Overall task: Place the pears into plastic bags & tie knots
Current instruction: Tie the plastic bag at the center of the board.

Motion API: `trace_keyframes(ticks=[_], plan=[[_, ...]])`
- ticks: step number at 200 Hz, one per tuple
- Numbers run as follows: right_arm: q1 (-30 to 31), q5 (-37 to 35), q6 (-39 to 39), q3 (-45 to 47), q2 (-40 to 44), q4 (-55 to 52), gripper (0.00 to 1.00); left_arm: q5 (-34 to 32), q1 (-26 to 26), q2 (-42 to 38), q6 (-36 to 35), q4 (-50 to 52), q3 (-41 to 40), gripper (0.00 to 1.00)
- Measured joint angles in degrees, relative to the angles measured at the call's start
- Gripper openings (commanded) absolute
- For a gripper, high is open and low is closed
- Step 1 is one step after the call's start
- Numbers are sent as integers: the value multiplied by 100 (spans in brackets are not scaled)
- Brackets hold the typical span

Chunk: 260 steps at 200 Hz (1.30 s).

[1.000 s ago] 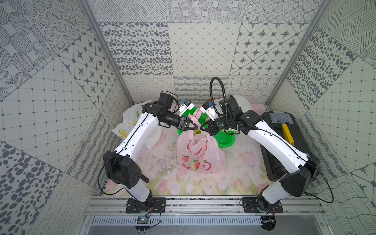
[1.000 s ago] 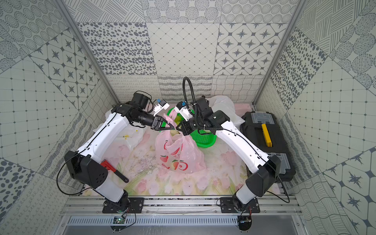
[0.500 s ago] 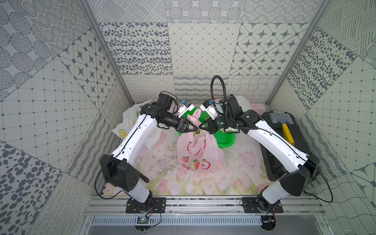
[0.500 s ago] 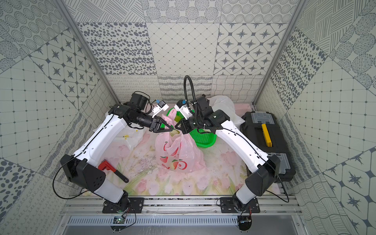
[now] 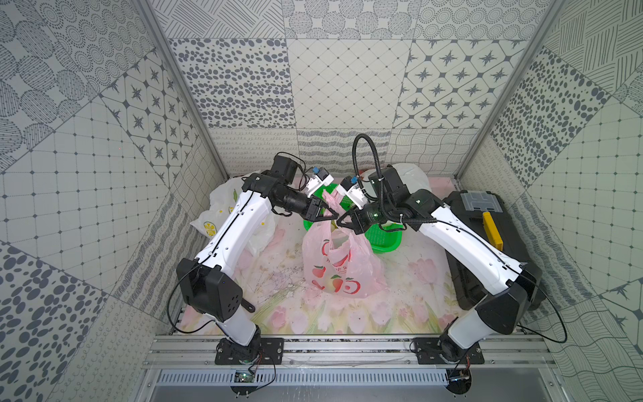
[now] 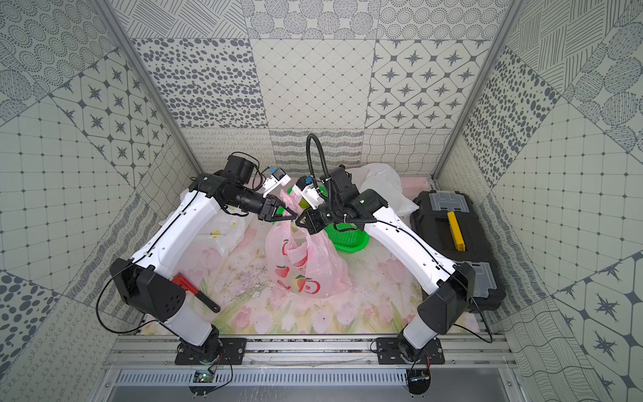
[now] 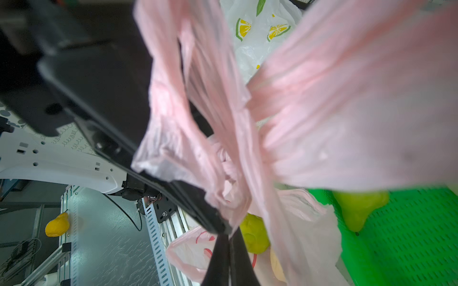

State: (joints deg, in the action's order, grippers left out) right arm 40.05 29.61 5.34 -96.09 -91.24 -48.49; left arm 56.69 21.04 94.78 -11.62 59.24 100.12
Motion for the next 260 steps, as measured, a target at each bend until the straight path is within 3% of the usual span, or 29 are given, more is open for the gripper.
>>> trace_keyframes(ticks=[12, 27, 46, 61, 102, 154, 201, 260], plan=[[0, -7, -15, 0, 0, -26, 10, -35, 0, 46, 90, -15, 28, 11], [-7, -33, -66, 0, 0, -70, 21, -52, 0, 90, 155, -72, 31, 0], [-22, -138, -118, 0, 11, -127, 36, -59, 0, 116, 264, -175, 4, 0], [-26, -271, -168, 0, 44, -177, 53, -68, 0, 116, 326, -221, -39, 0], [-26, -1058, -466, -103, 205, -483, 89, -70, 0, 116, 426, -299, -122, 0], [81, -1628, -765, -474, -28, -658, 93, -72, 0, 105, 551, -378, -160, 0], [4, -1290, -601, -496, 83, -597, 95, -201, -22, 109, 726, -448, -160, 0], [-151, -1644, -601, -448, 413, -660, 98, -323, -90, 144, 1067, -514, -166, 0]])
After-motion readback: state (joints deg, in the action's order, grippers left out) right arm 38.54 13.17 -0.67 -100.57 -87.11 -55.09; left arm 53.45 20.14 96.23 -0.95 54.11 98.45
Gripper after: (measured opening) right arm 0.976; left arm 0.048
